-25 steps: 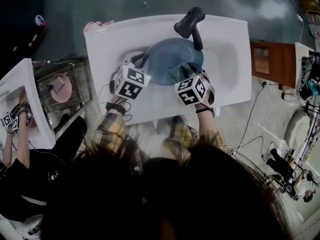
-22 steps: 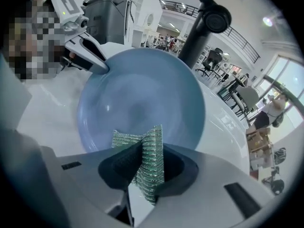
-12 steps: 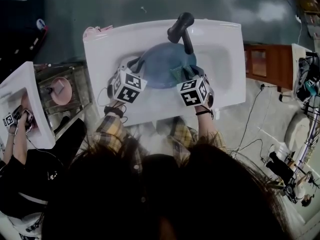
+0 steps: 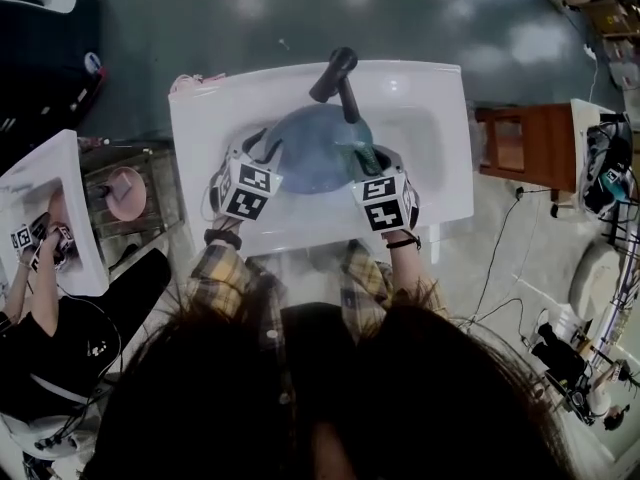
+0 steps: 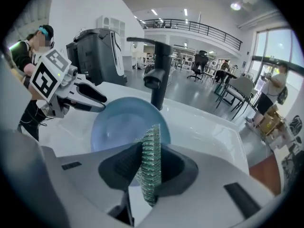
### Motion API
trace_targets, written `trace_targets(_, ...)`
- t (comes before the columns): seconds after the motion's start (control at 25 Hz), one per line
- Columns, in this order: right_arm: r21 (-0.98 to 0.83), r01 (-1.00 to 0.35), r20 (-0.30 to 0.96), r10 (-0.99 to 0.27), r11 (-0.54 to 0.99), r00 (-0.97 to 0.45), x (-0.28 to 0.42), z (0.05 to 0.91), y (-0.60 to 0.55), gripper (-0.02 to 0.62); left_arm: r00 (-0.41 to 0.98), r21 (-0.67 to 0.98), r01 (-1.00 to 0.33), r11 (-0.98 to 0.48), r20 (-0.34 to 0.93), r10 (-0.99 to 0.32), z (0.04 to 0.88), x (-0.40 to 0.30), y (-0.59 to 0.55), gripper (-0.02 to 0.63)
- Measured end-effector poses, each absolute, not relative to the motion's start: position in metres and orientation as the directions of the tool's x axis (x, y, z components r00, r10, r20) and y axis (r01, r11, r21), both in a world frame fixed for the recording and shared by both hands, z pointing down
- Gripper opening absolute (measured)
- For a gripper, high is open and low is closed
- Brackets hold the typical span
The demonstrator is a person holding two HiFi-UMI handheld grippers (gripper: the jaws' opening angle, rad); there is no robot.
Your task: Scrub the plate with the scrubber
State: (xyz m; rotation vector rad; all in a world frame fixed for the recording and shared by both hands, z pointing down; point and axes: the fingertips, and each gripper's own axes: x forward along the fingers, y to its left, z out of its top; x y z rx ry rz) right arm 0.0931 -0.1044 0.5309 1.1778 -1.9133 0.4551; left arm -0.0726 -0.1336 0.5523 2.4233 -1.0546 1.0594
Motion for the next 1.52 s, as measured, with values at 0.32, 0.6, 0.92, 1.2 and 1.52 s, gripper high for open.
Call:
trace_targets(0.32,-0.007,-0.845,0.692,-0.607,0.535,-0.391,0.088,0.467,-0.096,0.101,0.45,-0.051,-0.797,-0.601,0.614,-0.649,0.489,-0.051,-0.135,0.127)
trace_targets(0.6,-0.044,-0.793,0.519,-0.664,0.608,-0.538,0.094,0.388,-0.103,0.101,0.475,-0.026,-0.834,-0.551,0.473,-0.742,0.42,-0.015,-0.124,0.07)
trace_targets(0.92,0.014,-0.729,0.349,-0.687,0.684,-0.638,0.094,0.316,-0.109,0.101,0.499,0.107,-0.865,-0.49,0.268,-0.824,0.344,0.003,-0.109,0.034)
trace_targets(1.2,0.032,-0.721,0.259,-0.702,0.693,-0.663,0.086,0.277,-0.105,0.101,0.528,0.172,-0.847,-0.503,0.158,-0.834,0.29,0.006,-0.105,0.023)
trace_targets(1.52,0.087,-0.735,0.185,-0.736,0.673,-0.652,0.086,0.242,-0.105,0.103,0.561,0.165,-0.824,-0.543,0.093,-0.823,0.251,0.009,-0.104,0.02)
